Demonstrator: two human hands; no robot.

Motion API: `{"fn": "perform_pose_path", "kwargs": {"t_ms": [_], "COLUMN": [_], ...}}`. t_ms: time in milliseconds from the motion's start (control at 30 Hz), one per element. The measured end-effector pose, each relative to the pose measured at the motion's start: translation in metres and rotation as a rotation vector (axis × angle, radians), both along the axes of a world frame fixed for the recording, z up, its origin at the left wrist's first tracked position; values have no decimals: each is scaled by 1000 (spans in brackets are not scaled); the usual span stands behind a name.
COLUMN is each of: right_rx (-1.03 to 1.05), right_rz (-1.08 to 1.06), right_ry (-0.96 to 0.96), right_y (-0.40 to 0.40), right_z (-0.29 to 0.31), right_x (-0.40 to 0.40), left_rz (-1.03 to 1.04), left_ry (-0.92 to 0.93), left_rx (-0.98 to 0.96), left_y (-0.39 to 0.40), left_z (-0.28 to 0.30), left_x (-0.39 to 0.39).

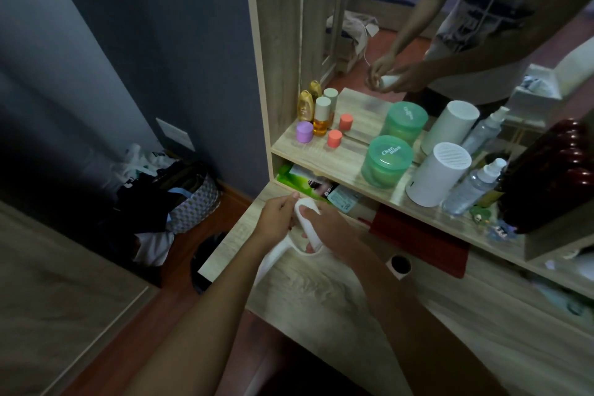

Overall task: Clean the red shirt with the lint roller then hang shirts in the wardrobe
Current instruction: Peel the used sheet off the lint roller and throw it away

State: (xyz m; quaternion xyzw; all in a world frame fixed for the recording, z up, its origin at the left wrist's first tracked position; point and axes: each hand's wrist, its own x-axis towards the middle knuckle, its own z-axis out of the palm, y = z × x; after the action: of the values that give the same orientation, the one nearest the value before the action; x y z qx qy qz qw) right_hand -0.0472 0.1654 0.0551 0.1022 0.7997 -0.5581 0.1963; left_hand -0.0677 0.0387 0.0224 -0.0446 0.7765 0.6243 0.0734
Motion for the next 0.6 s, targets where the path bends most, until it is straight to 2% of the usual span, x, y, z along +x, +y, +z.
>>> {"fn": "perform_pose_path", "kwargs": {"t_ms": [267,500,600], "right_rx": [8,178,166], "right_rz": [-23,32,11], "right_ry": [68,194,190], "right_y": [5,14,13], "right_z": [4,7,1], "right_x": [12,16,15], "left_rz": [-18,-3,-25], "left_ry": [-318,-392,-420], "left_rx": [202,163,101], "left_y": [-2,1,5], "left_z": [7,-2,1], "left_x": [-4,-15,-17]}}
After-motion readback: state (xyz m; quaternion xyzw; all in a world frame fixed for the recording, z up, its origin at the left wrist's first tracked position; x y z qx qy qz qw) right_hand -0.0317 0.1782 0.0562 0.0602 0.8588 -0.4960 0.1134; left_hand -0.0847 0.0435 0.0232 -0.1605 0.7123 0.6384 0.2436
